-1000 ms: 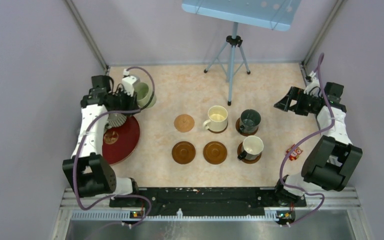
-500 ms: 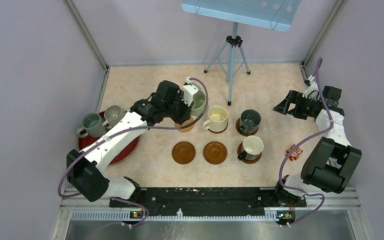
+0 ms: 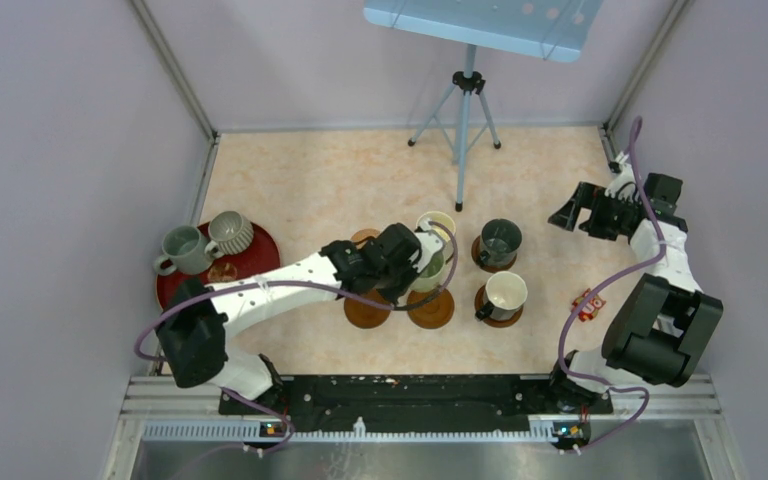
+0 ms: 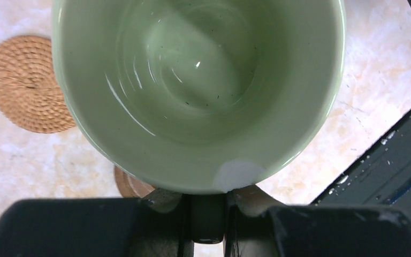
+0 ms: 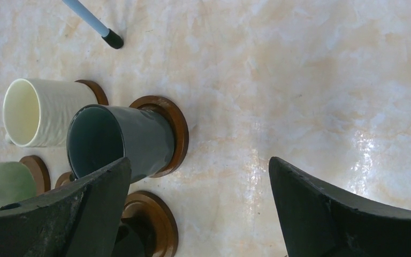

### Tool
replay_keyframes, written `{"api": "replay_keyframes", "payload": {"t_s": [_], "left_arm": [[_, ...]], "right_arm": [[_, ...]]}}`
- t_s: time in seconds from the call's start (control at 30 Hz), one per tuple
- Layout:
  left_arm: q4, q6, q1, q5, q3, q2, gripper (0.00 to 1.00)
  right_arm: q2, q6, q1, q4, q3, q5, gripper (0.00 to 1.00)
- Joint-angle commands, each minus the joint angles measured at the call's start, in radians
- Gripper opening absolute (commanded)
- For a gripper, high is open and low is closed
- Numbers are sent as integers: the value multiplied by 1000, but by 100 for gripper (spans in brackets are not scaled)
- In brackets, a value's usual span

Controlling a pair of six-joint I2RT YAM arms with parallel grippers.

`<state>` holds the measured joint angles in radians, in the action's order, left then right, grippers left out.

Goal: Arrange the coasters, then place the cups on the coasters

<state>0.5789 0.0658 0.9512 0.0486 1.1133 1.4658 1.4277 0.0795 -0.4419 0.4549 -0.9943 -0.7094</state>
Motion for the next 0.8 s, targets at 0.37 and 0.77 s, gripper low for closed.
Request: {"api": "replay_keyframes", "payload": {"t_s": [0.37,0.77], "left_arm": [[-231,93,189,127,-112,-19,0],[-254,115,224,133,-129,50,0]], "right_arm": [[-15,37,-10,-15,0,48,99],[-15,43,-11,-14,5,53,99]]}}
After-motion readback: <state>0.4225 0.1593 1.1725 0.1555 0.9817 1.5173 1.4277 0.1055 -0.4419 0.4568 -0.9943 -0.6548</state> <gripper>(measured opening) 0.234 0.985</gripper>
